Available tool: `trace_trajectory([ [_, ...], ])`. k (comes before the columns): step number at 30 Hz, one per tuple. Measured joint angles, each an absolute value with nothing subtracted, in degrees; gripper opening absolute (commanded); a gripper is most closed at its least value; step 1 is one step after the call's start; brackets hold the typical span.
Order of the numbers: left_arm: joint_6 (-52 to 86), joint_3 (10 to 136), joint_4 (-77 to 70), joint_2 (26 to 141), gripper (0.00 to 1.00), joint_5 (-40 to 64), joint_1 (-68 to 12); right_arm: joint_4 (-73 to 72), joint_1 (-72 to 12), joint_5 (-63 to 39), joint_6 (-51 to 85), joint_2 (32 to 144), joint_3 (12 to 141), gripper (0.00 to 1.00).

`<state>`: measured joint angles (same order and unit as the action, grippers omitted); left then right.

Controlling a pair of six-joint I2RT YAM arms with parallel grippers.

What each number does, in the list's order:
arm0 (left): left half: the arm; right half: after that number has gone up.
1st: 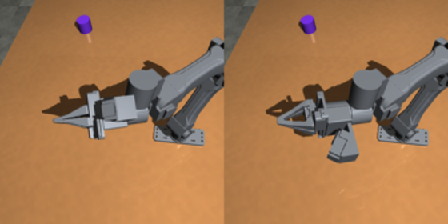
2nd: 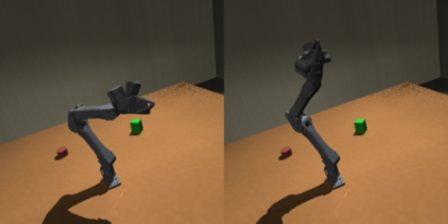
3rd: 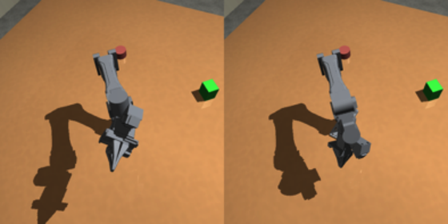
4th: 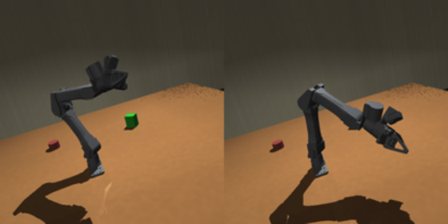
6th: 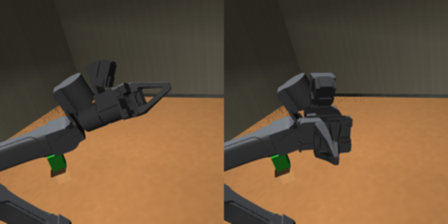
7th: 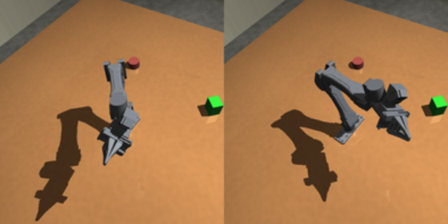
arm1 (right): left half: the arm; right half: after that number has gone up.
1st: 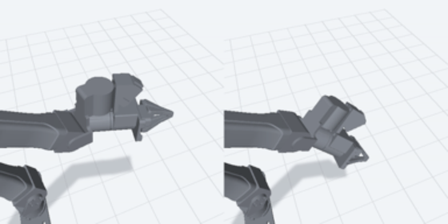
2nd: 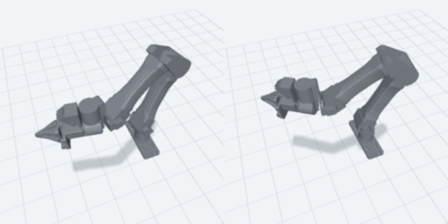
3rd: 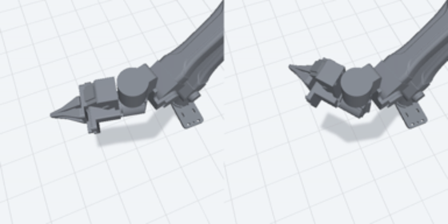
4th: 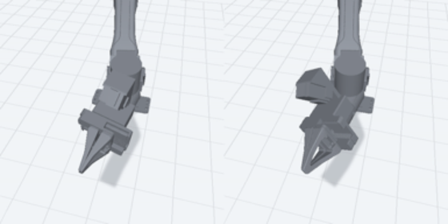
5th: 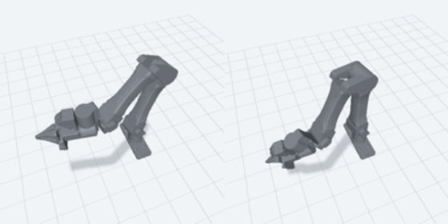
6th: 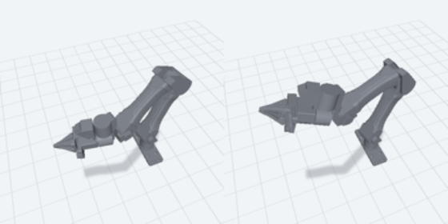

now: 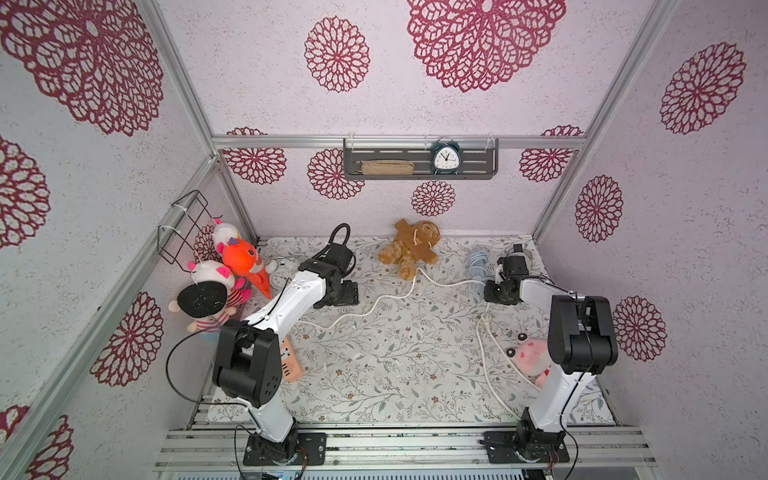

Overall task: Unwrap the cord wrapped around the power strip
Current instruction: Adjust the power cord at the center of the board.

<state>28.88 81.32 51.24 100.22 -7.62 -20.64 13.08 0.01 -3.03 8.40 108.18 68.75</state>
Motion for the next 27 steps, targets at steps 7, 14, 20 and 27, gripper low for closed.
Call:
trace_trajectory([
  [7, 28.49, 82.56, 49.69, 102.24, 0.81, -7.55, -22.52, 12.64, 0.01, -5.17, 5.91, 108.73, 68.47, 0.03],
  [14, 28.51, 82.94, 46.13, 102.52, 0.77, -6.24, -23.38, 14.90, -1.10, -8.43, 4.43, 102.13, 62.92, 0.00],
  [20, 28.77, 83.66, 43.57, 103.15, 0.74, -5.28, -24.25, 18.92, -9.41, -13.93, -0.30, 97.67, 64.79, 0.00],
  [27, 30.24, 80.40, 44.45, 99.37, 0.72, -8.71, -23.55, 21.65, -24.47, -24.32, -4.51, 99.07, 70.81, 0.00],
])
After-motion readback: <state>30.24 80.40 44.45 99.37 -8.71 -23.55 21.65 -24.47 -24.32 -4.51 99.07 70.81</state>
